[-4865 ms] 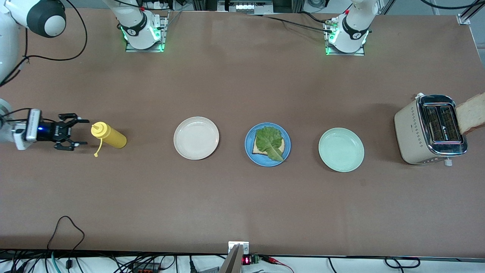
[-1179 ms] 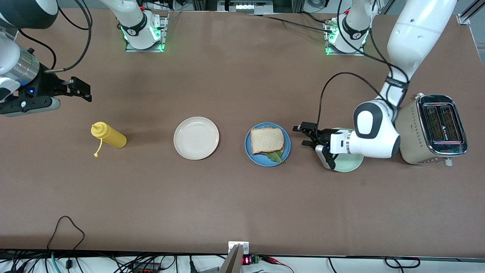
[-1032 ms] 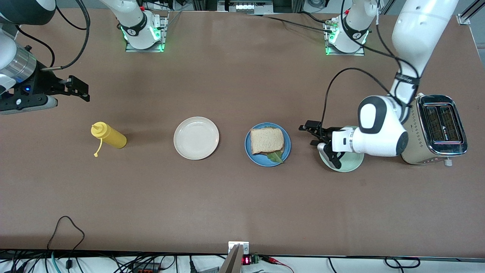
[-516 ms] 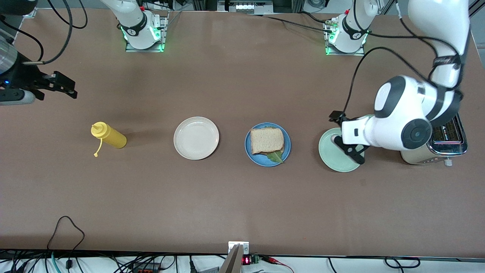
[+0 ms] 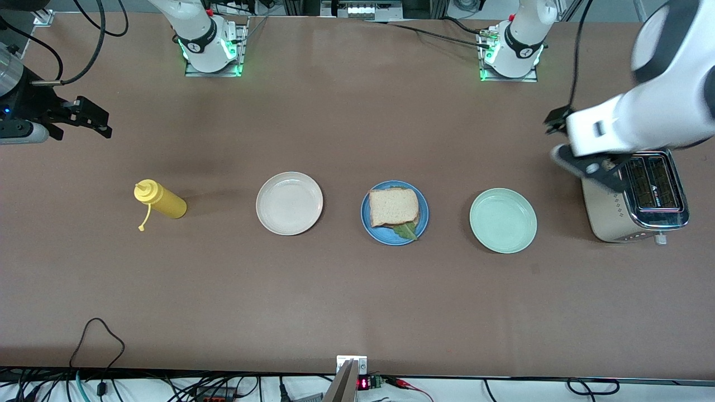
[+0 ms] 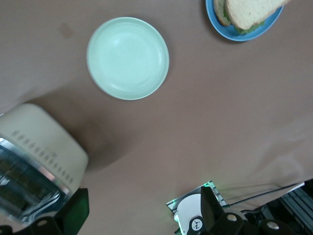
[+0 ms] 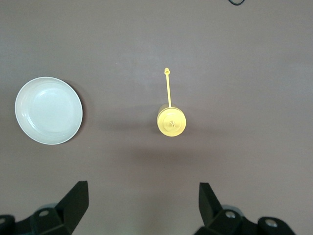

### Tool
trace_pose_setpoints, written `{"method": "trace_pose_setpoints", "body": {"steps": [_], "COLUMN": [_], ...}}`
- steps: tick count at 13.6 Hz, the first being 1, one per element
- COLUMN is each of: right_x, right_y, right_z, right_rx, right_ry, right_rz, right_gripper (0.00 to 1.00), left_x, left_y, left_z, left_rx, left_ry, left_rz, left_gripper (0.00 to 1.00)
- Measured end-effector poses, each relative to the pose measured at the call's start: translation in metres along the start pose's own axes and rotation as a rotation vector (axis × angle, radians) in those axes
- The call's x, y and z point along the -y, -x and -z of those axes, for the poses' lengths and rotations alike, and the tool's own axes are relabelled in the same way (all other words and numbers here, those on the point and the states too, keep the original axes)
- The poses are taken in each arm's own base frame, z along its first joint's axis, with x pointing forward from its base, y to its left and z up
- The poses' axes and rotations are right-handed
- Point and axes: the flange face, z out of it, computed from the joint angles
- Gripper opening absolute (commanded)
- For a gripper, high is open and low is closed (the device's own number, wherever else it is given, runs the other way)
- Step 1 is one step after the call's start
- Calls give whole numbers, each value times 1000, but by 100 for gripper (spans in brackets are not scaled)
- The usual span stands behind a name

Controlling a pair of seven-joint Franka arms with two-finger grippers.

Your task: Make sandwich in blue plate with both arms

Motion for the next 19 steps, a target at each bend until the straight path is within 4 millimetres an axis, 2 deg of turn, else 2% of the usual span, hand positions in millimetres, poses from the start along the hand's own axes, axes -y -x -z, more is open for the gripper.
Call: {"method": "trace_pose_setpoints", "body": {"steps": [2, 3, 6, 8, 12, 19], "right_x": [-2, -2, -3, -3, -3, -8], "right_y": [-1, -2, -9, -13, -10, -12], "right_z": [1, 2, 8, 6, 4, -1], "right_rx": [-10, -16, -82, -94, -67, -57], "right_ry": [0, 1, 3, 3, 2, -11], "right_rz": [-3, -4, -7, -7, -6, 0], "right_gripper": [100, 100, 100, 100, 100, 100], "left_x": [5, 6, 23, 25, 15, 14], "left_y": [21, 23, 29, 37, 47, 49], "left_z": [18, 19, -1, -6, 6, 5], "left_rx": [-72, -127, -236, -250, -278, -265], "left_ry": [-31, -49, -67, -50, -16, -8], "left_rz": [95, 177, 351, 372, 378, 381], "left_gripper": [100, 100, 100, 100, 100, 100]}}
